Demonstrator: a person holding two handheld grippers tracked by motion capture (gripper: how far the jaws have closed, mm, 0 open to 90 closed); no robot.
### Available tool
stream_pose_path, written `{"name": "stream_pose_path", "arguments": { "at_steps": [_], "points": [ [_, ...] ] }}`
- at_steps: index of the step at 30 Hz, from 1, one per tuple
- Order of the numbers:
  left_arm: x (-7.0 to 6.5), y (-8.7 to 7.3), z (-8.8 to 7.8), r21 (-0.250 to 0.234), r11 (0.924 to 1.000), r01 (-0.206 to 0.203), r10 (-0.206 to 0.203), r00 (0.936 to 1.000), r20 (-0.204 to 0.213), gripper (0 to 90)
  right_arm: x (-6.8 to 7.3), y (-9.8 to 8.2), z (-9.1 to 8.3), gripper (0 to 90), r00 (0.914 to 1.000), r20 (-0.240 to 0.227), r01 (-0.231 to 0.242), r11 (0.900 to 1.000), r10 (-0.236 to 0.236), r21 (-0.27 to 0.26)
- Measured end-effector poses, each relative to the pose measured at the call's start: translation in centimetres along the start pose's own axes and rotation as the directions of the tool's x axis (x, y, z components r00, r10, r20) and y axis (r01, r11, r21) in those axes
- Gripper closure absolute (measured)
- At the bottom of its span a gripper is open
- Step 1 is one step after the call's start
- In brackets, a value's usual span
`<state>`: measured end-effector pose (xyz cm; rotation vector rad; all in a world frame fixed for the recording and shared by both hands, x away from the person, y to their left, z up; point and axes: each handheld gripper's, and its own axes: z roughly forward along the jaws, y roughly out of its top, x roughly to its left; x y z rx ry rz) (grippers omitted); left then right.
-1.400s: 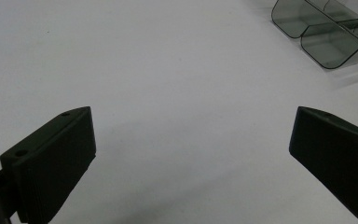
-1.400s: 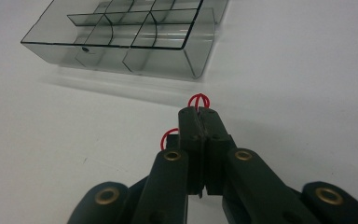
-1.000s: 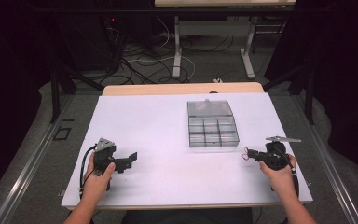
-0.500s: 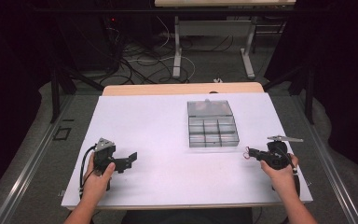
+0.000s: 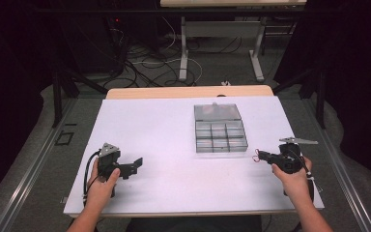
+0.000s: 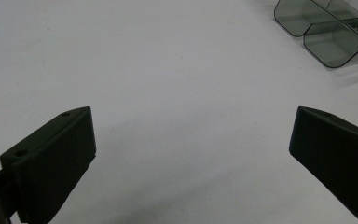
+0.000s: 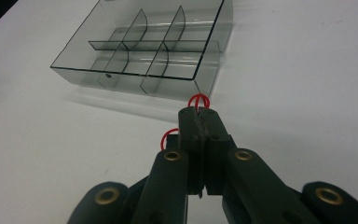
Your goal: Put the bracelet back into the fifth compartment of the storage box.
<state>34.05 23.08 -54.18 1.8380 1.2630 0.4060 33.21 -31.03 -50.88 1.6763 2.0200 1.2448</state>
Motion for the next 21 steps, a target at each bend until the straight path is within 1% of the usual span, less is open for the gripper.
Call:
{"name": "stream_pose_path", "arguments": {
  "at_steps": [1, 4, 7, 8, 9, 11, 12, 14, 15, 16, 21],
  "points": [
    [-0.1, -0.1, 0.1, -0.015, 0.9999, 0.003, -0.003, 1.0000, -0.008, 0.4, 0.1, 0.2, 0.0, 89.7, 1.0000, 0.004, 0.003, 1.000, -0.003, 0.000],
    [-0.1, 0.0, 0.1, -0.014, 0.9999, 0.003, -0.003, 1.0000, -0.008, 0.4, 0.2, 0.6, 0.1, 89.7, 0.9998, 0.001, 0.022, 1.000, -0.022, 0.000],
    [0.0, 0.0, 0.0, 0.002, 1.0000, 0.000, 0.000, 1.0000, -0.003, 0.4, 0.5, 0.9, 0.3, 89.7, 0.9999, -0.004, 0.015, 1.000, -0.015, 0.003],
    [0.0, 0.0, 0.0, 0.002, 1.0000, 0.000, 0.000, 1.0000, -0.003, 0.4, 0.5, 1.0, 0.4, 89.7, 0.9996, -0.010, 0.026, 1.000, -0.026, 0.004],
    [0.0, 0.0, 0.1, -0.004, 1.0000, 0.001, -0.001, 1.0000, -0.006, 0.4, 0.6, 1.1, 0.5, 89.7, 0.9998, -0.009, 0.018, 1.000, -0.018, 0.008],
    [0.0, 0.0, 0.1, -0.004, 1.0000, 0.001, -0.001, 1.0000, -0.002, 0.4, 0.8, 1.3, 0.7, 89.7, 0.9996, -0.015, 0.022, 1.000, -0.022, 0.007],
    [0.0, 0.0, 0.1, -0.004, 1.0000, 0.001, -0.001, 1.0000, -0.002, 0.4, 0.9, 1.3, 0.8, 89.7, 0.9997, -0.018, 0.015, 1.000, -0.015, 0.008],
    [0.0, 0.0, 0.1, -0.002, 1.0000, 0.001, -0.001, 1.0000, -0.002, 0.4, 0.9, 1.5, 1.1, 89.7, 0.9995, -0.020, 0.023, 1.000, -0.023, 0.007],
    [0.0, 0.0, 0.1, -0.002, 1.0000, 0.001, -0.001, 1.0000, -0.002, 0.4, 1.0, 1.6, 1.1, 89.7, 0.9995, -0.028, 0.014, 1.000, -0.014, 0.017],
    [0.0, 0.0, 0.1, 0.001, 1.0000, 0.001, -0.001, 1.0000, -0.002, 0.4, 1.1, 1.6, 1.3, 89.7, 0.9995, -0.025, 0.021, 1.000, -0.021, 0.008],
    [0.0, 0.0, 0.1, 0.003, 1.0000, -0.001, 0.001, 1.0000, -0.002, 0.4, 1.4, 2.0, 1.6, 89.7, 0.9993, -0.028, 0.024, 1.000, -0.024, 0.012]
  ]
}}
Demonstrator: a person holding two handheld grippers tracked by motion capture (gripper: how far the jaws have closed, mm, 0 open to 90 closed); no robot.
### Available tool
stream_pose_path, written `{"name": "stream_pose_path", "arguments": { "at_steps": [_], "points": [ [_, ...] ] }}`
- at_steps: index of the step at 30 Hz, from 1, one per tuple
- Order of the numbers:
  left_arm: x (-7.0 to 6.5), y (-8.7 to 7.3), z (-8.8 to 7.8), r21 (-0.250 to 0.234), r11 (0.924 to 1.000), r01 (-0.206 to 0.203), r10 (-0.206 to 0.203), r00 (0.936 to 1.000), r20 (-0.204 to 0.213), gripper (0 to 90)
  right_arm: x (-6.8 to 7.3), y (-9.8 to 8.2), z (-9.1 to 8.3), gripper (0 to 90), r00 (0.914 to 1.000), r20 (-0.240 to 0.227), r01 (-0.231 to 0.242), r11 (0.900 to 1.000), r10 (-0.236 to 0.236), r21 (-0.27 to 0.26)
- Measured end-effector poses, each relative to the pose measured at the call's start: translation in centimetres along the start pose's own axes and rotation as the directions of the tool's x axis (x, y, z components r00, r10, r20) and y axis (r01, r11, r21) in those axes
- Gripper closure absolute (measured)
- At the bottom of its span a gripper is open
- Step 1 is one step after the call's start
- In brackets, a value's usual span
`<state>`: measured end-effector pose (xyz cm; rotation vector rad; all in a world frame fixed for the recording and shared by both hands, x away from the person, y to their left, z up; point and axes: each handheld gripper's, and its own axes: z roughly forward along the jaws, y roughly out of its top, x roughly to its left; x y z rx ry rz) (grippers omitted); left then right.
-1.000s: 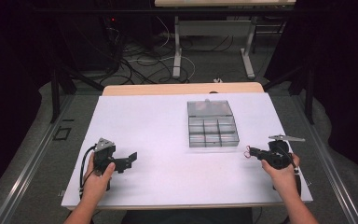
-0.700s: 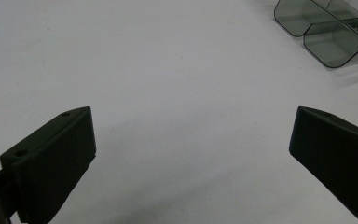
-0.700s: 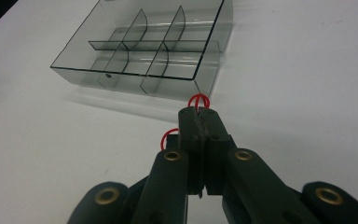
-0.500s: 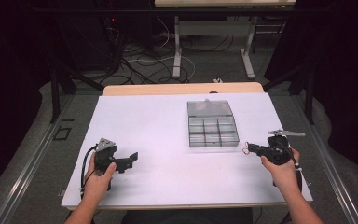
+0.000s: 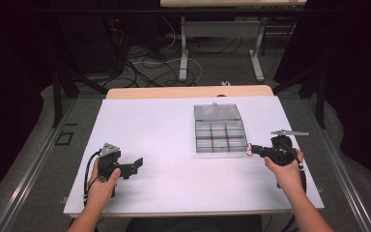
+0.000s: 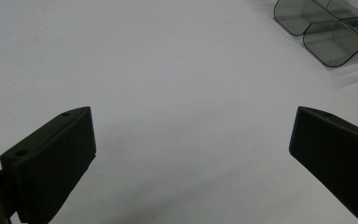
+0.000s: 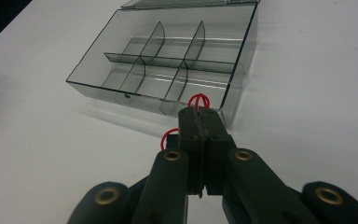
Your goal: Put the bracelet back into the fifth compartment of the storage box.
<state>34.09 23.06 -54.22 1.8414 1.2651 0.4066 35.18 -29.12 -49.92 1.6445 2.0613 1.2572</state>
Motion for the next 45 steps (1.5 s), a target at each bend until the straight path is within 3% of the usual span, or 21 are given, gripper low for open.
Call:
{"name": "stream_pose_path", "arguments": {
  "at_steps": [36, 45],
  "points": [
    [0.1, 0.0, 0.0, 0.000, 1.0000, -0.002, 0.002, 1.0000, 0.001, 0.4, 2.0, 2.4, 4.3, 89.7, 0.9992, -0.021, 0.035, 0.999, -0.034, 0.004],
    [0.1, 0.0, 0.0, -0.002, 1.0000, -0.002, 0.002, 1.0000, 0.002, 0.4, 2.5, 2.7, 5.2, 89.7, 0.9994, -0.026, 0.026, 1.000, -0.025, 0.016]
  ]
}}
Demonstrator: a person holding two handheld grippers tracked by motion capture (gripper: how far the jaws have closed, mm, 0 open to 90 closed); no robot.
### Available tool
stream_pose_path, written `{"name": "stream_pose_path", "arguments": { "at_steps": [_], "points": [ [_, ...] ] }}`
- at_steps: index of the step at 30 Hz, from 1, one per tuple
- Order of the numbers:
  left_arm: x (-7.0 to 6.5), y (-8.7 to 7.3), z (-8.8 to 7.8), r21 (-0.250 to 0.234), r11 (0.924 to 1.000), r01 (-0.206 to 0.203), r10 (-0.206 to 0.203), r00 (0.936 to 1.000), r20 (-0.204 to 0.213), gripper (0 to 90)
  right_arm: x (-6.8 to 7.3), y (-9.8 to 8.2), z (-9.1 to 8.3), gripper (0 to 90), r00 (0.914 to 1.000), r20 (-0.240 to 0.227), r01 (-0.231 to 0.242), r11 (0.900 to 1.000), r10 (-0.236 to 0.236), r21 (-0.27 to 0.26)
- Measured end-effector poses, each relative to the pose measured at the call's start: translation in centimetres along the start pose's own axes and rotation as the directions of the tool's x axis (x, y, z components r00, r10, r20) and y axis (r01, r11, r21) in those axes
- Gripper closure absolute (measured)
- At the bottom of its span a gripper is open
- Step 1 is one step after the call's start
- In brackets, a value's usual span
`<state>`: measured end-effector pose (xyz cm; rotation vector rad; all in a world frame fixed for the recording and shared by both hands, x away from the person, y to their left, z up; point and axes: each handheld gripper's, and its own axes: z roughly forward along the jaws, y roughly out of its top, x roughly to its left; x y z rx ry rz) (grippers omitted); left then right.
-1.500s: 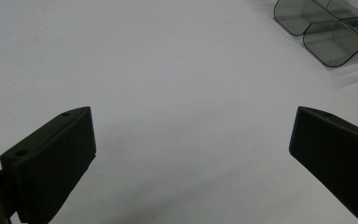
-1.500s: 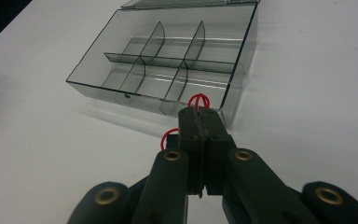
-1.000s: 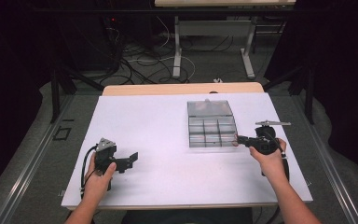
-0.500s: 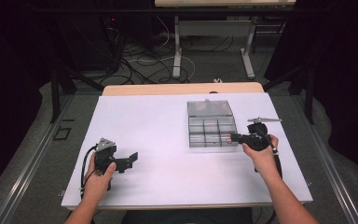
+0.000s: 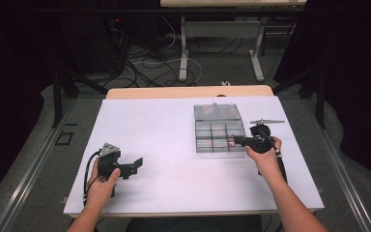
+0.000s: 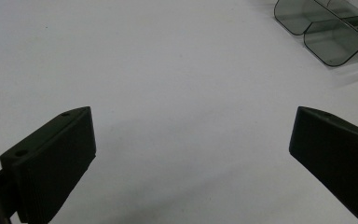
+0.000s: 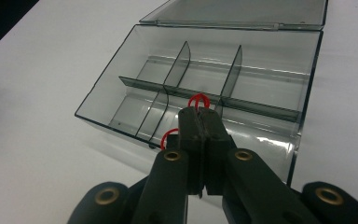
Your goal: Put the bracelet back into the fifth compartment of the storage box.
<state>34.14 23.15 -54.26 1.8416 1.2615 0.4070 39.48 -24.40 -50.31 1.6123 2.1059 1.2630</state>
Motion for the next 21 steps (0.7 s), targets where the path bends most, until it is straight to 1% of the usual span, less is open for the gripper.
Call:
{"name": "stream_pose_path", "arguments": {
  "at_steps": [3, 6, 7, 8, 9, 11, 12, 15, 17, 19, 20, 21],
  "points": [
    [0.0, 0.0, 0.0, 0.002, 1.0000, 0.001, -0.001, 1.0000, 0.001, 0.4, 0.1, 0.1, 0.4, 89.7, 1.0000, 0.001, 0.002, 1.000, -0.002, 0.001],
    [0.0, 0.0, 0.0, 0.003, 1.0000, 0.000, 0.000, 1.0000, -0.001, 0.4, 0.2, 0.2, 0.7, 89.7, 1.0000, -0.002, -0.005, 1.000, 0.005, 0.006],
    [0.0, 0.0, 0.0, 0.003, 1.0000, 0.000, 0.000, 1.0000, -0.001, 0.4, 0.2, 0.2, 0.8, 89.7, 1.0000, -0.002, 0.001, 1.000, -0.001, 0.003],
    [0.0, 0.0, 0.0, 0.002, 1.0000, 0.000, 0.000, 1.0000, 0.001, 0.4, 0.3, 0.2, 0.9, 89.7, 1.0000, -0.003, -0.008, 1.000, 0.008, 0.006],
    [0.0, 0.0, 0.0, 0.002, 1.0000, 0.000, 0.000, 1.0000, 0.001, 0.4, 0.3, 0.3, 1.0, 89.7, 1.0000, -0.003, 0.000, 1.000, 0.000, 0.006],
    [0.0, 0.0, 0.0, 0.002, 1.0000, 0.001, -0.001, 1.0000, -0.002, 0.4, 0.5, 0.3, 1.3, 89.7, 1.0000, -0.003, -0.005, 1.000, 0.005, 0.008],
    [0.0, 0.0, 0.0, -0.002, 1.0000, 0.002, -0.002, 1.0000, -0.003, 0.4, 0.5, 0.3, 1.5, 89.7, 1.0000, -0.006, 0.007, 1.000, -0.007, 0.003],
    [0.0, 0.0, 0.0, 0.002, 1.0000, 0.002, -0.002, 1.0000, 0.000, 0.4, 0.8, 0.4, 2.0, 89.7, 1.0000, -0.004, 0.005, 1.000, -0.005, 0.013],
    [0.0, 0.0, 0.0, 0.003, 1.0000, 0.000, 0.000, 1.0000, 0.001, 0.4, 1.0, 0.4, 2.3, 89.7, 0.9999, -0.005, 0.012, 1.000, -0.012, 0.016],
    [0.0, 0.0, 0.0, 0.002, 1.0000, 0.001, -0.001, 1.0000, 0.002, 0.4, 1.1, 0.4, 2.4, 89.7, 1.0000, -0.007, 0.006, 1.000, -0.006, 0.019],
    [0.0, 0.0, 0.0, 0.003, 1.0000, 0.001, -0.001, 1.0000, 0.002, 0.4, 1.1, 0.3, 2.6, 89.7, 0.9998, -0.005, 0.019, 1.000, -0.019, 0.016],
    [0.0, 0.0, 0.0, 0.002, 1.0000, 0.001, -0.001, 1.0000, 0.002, 0.4, 1.3, 0.3, 2.7, 89.7, 0.9999, -0.009, 0.007, 1.000, -0.007, 0.021]
  ]
}}
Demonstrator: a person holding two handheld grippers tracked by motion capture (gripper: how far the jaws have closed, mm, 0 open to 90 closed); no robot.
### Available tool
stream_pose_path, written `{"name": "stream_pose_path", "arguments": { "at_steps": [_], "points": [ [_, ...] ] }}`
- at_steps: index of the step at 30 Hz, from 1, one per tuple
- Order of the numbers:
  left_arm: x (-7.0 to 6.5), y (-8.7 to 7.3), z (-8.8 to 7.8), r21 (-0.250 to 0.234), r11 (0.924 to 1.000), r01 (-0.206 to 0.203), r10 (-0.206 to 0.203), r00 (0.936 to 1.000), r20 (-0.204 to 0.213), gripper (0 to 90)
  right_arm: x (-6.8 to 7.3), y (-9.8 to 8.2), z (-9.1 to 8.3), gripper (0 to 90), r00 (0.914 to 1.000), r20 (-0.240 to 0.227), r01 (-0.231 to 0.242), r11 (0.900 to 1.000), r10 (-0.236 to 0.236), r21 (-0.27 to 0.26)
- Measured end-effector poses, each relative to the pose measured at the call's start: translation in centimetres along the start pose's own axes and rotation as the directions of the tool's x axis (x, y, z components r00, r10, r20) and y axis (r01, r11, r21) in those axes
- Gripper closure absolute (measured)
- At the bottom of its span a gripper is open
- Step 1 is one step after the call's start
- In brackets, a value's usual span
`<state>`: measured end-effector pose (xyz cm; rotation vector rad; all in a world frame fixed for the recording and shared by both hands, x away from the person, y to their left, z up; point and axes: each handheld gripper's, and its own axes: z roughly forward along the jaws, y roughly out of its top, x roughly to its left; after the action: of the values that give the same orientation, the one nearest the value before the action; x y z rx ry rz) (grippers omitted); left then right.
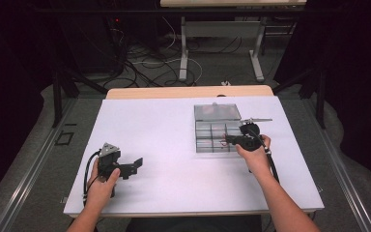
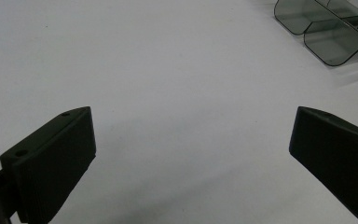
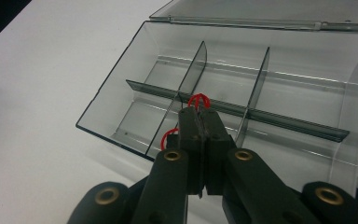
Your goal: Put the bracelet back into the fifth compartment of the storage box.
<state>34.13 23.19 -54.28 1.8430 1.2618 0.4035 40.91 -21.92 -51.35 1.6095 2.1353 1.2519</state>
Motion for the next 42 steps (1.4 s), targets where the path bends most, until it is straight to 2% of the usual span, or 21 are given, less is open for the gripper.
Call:
{"name": "stream_pose_path", "arguments": {
  "at_steps": [22, 32, 35, 42],
  "points": [
    [0.0, 0.0, 0.0, 0.001, 1.0000, -0.001, 0.001, 1.0000, 0.001, 0.4, 0.3, -0.2, 2.0, 89.7, 1.0000, 0.000, 0.003, 1.000, -0.003, 0.015],
    [0.0, 0.0, 0.1, 0.002, 1.0000, -0.001, 0.001, 1.0000, 0.002, 0.4, 0.2, -0.5, 2.6, 89.7, 0.9997, 0.018, 0.015, 0.999, -0.015, 0.035],
    [0.0, 0.0, 0.1, 0.003, 1.0000, -0.001, 0.001, 1.0000, 0.003, 0.4, 0.2, -0.5, 2.8, 89.5, 0.9997, 0.023, 0.005, 1.000, -0.006, 0.029],
    [0.0, 0.0, 0.1, 0.003, 1.0000, -0.001, 0.001, 1.0000, 0.003, 0.4, 0.3, -0.6, 2.8, 85.5, 0.9999, 0.014, 0.008, 1.000, -0.008, 0.030]
  ]
}}
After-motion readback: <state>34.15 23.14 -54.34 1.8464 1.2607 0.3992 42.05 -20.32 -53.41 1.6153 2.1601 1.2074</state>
